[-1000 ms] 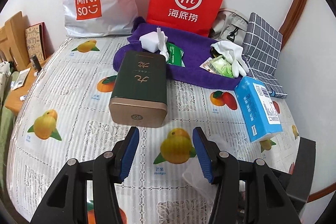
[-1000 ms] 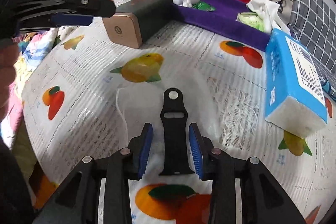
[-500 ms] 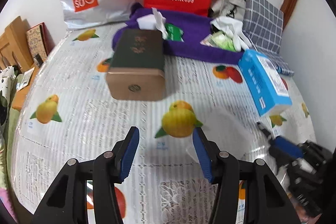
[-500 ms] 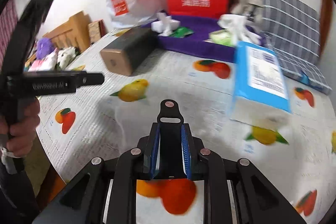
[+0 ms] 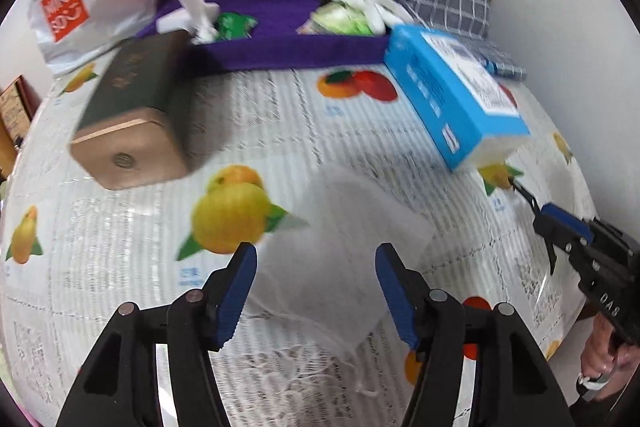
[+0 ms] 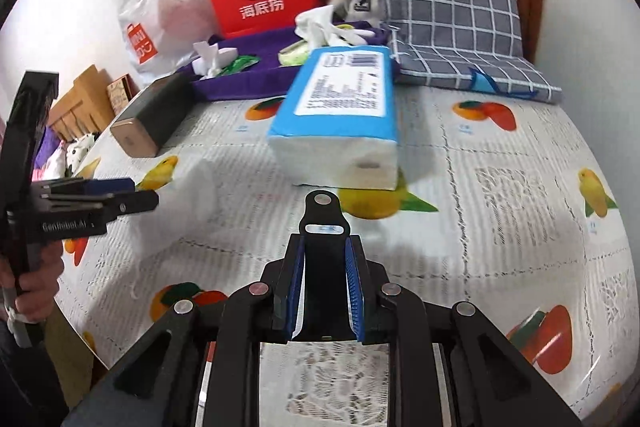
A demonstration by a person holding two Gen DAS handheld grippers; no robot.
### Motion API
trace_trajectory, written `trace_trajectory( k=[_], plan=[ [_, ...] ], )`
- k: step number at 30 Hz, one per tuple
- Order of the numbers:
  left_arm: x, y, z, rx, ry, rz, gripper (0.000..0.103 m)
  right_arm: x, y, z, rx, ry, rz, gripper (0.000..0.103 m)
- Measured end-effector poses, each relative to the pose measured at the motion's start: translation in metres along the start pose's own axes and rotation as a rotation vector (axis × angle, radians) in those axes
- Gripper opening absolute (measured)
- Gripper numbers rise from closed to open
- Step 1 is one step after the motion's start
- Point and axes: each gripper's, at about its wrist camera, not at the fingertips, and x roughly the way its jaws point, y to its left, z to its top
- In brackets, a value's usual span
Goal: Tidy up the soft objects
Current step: 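Reach down to the black watch strap with the right tool while the left tool approaches the white mesh bag, then grasp the black strap with the right tool while the left tool grasps the mesh bag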
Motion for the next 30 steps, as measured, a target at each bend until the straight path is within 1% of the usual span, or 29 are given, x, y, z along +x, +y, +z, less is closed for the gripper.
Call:
trace_trajectory(
  k=[2,4,5,8,9,11,12,13,14,16,18,19,21,22,24,26,28,30],
  plan=[
    [0.006,-0.002,-0.001,0.004,0.017,-0.006,0.062,0.004,-0.003,-0.003,0.005,0.007,0.005,0.021],
    [0.013,-0.004,-0.002,0.005,0.027,-0.009,0.066,0.01,-0.006,-0.006,0.009,0.022,0.008,0.021],
    [0.014,-0.006,-0.002,0.016,0.02,-0.009,0.071,0.013,-0.006,-0.007,0.01,0.031,0.01,0.021],
    [0.017,-0.012,-0.002,0.048,0.015,-0.003,0.077,0.026,-0.007,-0.009,0.006,0.059,0.015,0.022],
    [0.019,-0.013,-0.002,0.057,0.015,-0.001,0.082,0.026,-0.006,-0.01,0.002,0.055,0.014,0.022],
    [0.023,-0.02,-0.003,0.094,0.009,0.015,0.086,0.023,-0.006,-0.01,-0.014,0.051,0.009,0.023],
    [0.024,-0.023,-0.004,0.11,0.003,0.032,0.086,0.022,-0.007,-0.01,-0.019,0.058,0.002,0.03],
    [0.025,-0.026,-0.005,0.121,-0.003,0.048,0.086,0.022,-0.007,-0.011,-0.027,0.065,-0.011,0.041],
    [0.025,-0.027,-0.005,0.124,-0.015,0.049,0.086,0.022,-0.007,-0.012,-0.038,0.064,-0.023,0.042],
    [0.025,-0.03,-0.006,0.125,-0.034,0.044,0.081,0.024,-0.006,-0.014,-0.048,0.063,-0.03,0.043],
    [0.023,-0.032,-0.005,0.131,-0.044,0.041,0.07,0.025,-0.003,-0.015,-0.064,0.052,-0.049,0.043],
    [0.023,-0.032,-0.004,0.131,-0.046,0.042,0.066,0.027,0.001,-0.015,-0.082,0.046,-0.072,0.041],
    [0.021,-0.031,-0.004,0.126,-0.05,0.042,0.048,0.029,0.006,-0.015,-0.099,0.036,-0.097,0.033],
    [0.019,-0.029,-0.004,0.122,-0.051,0.041,0.042,0.03,0.008,-0.014,-0.097,0.035,-0.087,0.022],
    [0.017,-0.023,-0.004,0.103,-0.047,0.048,0.018,0.031,0.01,-0.012,-0.084,0.038,-0.083,0.023],
    [0.015,-0.014,-0.005,0.074,-0.035,0.034,0.009,0.031,0.013,-0.011,-0.086,0.043,-0.084,0.022],
    [0.01,-0.003,-0.007,0.037,-0.033,0.013,0.009,0.027,0.016,-0.009,-0.082,0.047,-0.051,0.022],
    [0.002,0.007,-0.01,0.011,-0.044,0.021,0.009,0.02,0.021,-0.006,-0.079,0.034,-0.024,0.022]
  ],
)
